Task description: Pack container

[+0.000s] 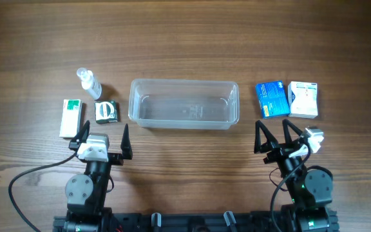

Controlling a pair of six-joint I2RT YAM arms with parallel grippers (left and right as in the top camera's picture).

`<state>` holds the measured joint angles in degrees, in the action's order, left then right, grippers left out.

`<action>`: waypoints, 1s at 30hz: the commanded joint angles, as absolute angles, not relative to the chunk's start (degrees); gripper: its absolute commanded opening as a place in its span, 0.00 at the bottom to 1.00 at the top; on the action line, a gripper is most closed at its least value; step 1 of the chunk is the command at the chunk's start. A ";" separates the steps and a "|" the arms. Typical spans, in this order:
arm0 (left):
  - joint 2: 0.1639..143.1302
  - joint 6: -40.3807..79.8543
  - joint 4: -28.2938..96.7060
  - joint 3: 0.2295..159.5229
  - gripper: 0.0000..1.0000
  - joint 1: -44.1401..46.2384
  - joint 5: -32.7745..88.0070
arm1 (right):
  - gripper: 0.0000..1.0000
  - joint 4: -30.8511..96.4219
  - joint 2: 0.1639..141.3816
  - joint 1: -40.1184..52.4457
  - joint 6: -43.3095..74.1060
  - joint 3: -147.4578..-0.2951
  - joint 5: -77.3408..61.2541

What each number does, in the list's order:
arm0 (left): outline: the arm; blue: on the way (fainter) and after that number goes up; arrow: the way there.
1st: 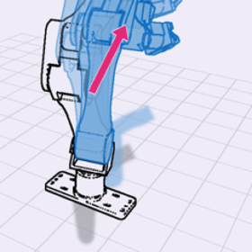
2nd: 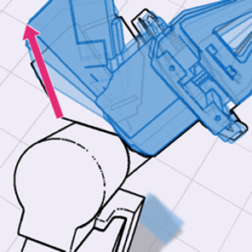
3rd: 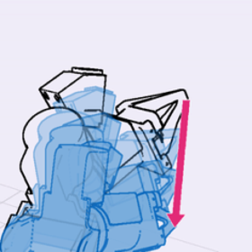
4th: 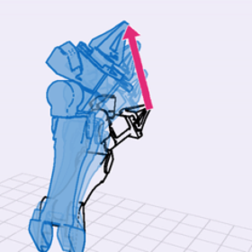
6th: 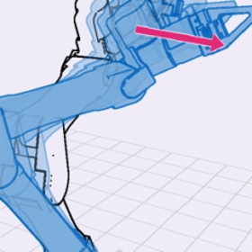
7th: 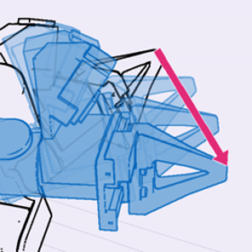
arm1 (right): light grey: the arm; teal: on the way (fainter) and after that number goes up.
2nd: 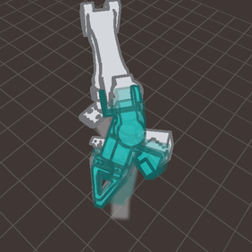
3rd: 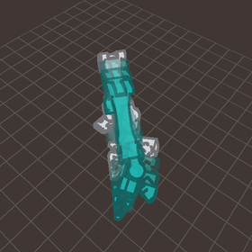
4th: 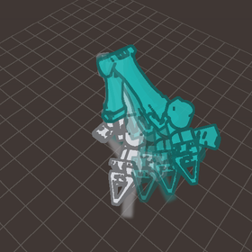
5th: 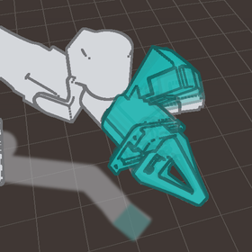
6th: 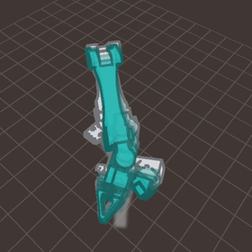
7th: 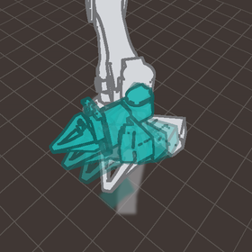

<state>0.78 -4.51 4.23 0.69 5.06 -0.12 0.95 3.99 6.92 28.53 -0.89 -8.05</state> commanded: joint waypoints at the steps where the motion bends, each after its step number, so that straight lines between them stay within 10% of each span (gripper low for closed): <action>1: 0.16 -5.78 4.05 0.32 1.00 4.64 -0.89 | 1.00 1.08 7.51 6.68 27.35 -7.97 -8.10; 15: 0.16 -5.78 4.05 0.34 1.00 4.64 -0.89 | 1.00 54.94 69.82 6.68 8.69 -80.58 -0.89; 22: 0.16 -5.78 4.05 0.32 1.00 4.64 -0.89 | 1.00 56.55 81.21 6.68 -13.15 -83.22 -0.86; 30: 0.16 -5.78 4.08 0.34 1.00 4.64 -0.89 | 1.00 58.00 91.35 5.43 -3.81 -83.13 4.89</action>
<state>0.78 -4.91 4.23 0.69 5.06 -0.14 57.87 87.59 6.79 -8.64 -82.28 1.02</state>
